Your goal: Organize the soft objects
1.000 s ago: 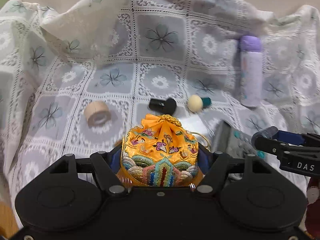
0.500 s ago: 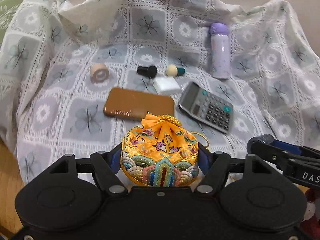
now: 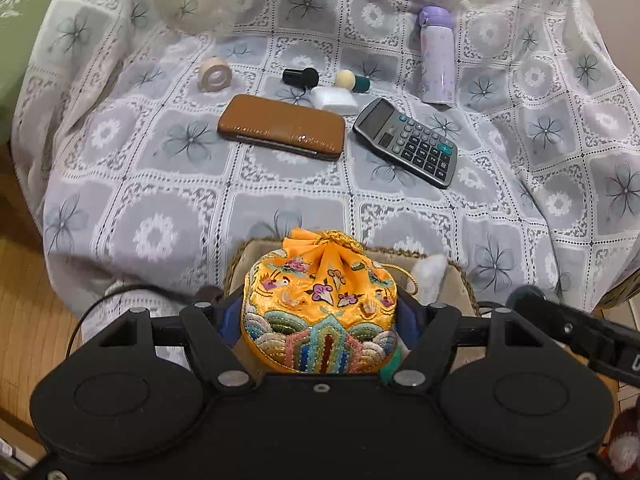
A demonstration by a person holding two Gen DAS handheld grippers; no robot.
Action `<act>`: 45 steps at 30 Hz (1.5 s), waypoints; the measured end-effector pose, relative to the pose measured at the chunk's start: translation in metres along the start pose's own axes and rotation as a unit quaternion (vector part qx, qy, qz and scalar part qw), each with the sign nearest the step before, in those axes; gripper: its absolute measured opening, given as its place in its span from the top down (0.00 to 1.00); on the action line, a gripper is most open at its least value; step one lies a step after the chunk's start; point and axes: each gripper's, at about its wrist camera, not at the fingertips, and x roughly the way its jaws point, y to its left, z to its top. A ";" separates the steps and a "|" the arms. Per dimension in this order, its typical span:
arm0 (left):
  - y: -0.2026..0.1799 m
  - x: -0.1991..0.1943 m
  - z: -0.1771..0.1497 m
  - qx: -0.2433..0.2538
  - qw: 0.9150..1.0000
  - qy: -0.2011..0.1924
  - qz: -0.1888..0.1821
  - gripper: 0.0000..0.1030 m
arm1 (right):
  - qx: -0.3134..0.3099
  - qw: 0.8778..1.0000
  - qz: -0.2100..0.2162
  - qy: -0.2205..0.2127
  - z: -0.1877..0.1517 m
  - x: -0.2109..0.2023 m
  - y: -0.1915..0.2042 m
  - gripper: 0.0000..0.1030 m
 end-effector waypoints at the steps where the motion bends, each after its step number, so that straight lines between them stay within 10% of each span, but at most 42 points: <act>1: 0.000 -0.002 -0.003 -0.001 1.000 -0.002 0.001 0.35 | 0.003 1.000 0.002 0.001 -0.003 -0.002 -0.001 0.33; 28: 0.019 -0.005 -0.030 -0.057 0.998 -0.003 -0.005 0.25 | 0.019 0.999 0.002 0.030 -0.025 -0.015 0.002 0.33; 45: -0.005 -0.022 -0.053 0.005 0.995 -0.027 0.093 0.24 | 0.023 0.998 -0.024 0.049 -0.025 -0.010 -0.003 0.33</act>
